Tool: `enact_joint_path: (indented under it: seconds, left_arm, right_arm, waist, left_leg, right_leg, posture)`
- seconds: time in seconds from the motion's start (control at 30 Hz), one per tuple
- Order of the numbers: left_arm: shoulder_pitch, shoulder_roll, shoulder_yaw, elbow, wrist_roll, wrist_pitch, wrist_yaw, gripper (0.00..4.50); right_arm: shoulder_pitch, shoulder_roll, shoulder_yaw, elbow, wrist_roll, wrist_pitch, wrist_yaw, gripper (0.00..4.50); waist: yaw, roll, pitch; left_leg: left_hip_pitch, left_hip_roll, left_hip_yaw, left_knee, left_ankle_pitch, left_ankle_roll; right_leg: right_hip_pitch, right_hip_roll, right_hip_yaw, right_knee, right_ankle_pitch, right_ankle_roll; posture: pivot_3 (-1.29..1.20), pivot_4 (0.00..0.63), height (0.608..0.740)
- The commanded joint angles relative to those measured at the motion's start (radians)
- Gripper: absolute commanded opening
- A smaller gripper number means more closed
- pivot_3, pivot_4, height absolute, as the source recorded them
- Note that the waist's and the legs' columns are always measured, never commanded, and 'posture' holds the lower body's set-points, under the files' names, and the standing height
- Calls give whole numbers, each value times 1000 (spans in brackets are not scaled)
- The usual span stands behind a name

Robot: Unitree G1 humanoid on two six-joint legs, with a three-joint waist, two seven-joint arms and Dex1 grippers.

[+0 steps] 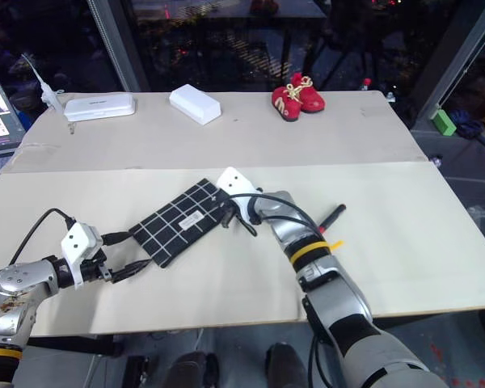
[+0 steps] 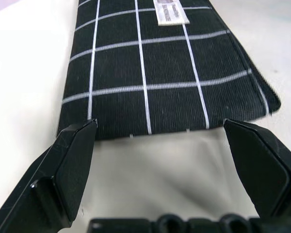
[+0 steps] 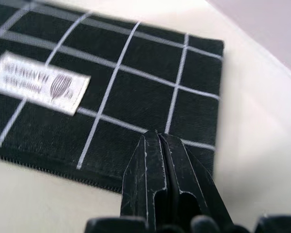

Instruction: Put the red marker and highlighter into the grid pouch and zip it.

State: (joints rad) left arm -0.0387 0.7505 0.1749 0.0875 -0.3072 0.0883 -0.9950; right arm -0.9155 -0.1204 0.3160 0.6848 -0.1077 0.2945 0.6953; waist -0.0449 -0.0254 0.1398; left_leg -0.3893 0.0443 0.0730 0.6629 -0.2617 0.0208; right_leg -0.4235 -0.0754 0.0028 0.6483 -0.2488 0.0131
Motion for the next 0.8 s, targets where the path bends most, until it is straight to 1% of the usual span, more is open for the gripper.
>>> enact_joint_path:
  seconds: [0.03, 0.1, 0.23, 0.3, 0.4, 0.5, 0.6, 0.8]
  left_arm:
    - [-3, 25, 0, -29, 48, -78, 4, 4500]
    - [-7, 30, -4, -25, 77, -122, 10, 4500]
    - [-36, 25, -43, -8, 187, -292, 52, 4500]
    - [-52, 12, -71, -18, 215, -366, 58, 4500]
    - [-63, 32, -120, -15, 271, -448, 44, 4500]
    - [-74, 61, -162, 6, 317, -500, 30, 4500]
    - [-93, 57, -190, 23, 346, -515, 49, 4500]
    - [-149, -3, -240, 70, 412, -553, 131, 4500]
  right_arm:
    - [6, -11, 15, 72, -44, -32, -38, 11]
    - [-3, -14, 14, 107, -56, -49, -60, 11]
    - [-32, -10, -14, 157, -44, -73, -82, 11]
    - [-48, -9, -24, 172, -38, -79, -87, 11]
    - [-60, -5, -31, 192, -37, -87, -90, 11]
    - [-64, 1, -34, 203, -37, -92, -91, 11]
    - [-66, 7, -38, 209, -34, -95, -94, 11]
    - [-67, 14, -49, 204, -32, -95, -98, 11]
  waist:
    - [0, 0, 0]
    - [1, 0, 0]
    - [6, 0, -1]
    - [8, 0, -1]
    - [7, 0, -1]
    - [4, 0, -1]
    - [4, 0, -1]
    - [6, 1, -1]
  left_leg:
    - [1, 0, 0, 0, 0, 0]
    - [3, 0, 0, 0, 0, 0]
    - [6, -1, 1, 0, 0, 0]
    - [6, -1, 1, 0, 1, -1]
    - [6, -1, 2, 0, 1, -1]
    - [5, 0, 2, 0, 1, -1]
    - [5, 0, 2, 0, 1, -1]
    - [6, 0, 3, 0, 1, -1]
  right_leg:
    - [0, 0, 0, 0, 0, 0]
    - [2, 0, 0, -1, 0, 0]
    - [4, -1, 1, -1, 0, 0]
    - [4, -1, 1, -1, 0, -1]
    - [3, -1, 1, -1, 1, -1]
    - [2, -1, 0, -1, 1, -1]
    - [2, -1, 1, -1, 1, -1]
    - [2, -1, 2, -1, 1, -1]
  posture:
    - [0, 150, 740]
    - [0, 150, 740]
    - [0, 150, 740]
    - [0, 150, 740]
    - [0, 150, 740]
    - [0, 150, 740]
    - [0, 150, 740]
    - [0, 150, 740]
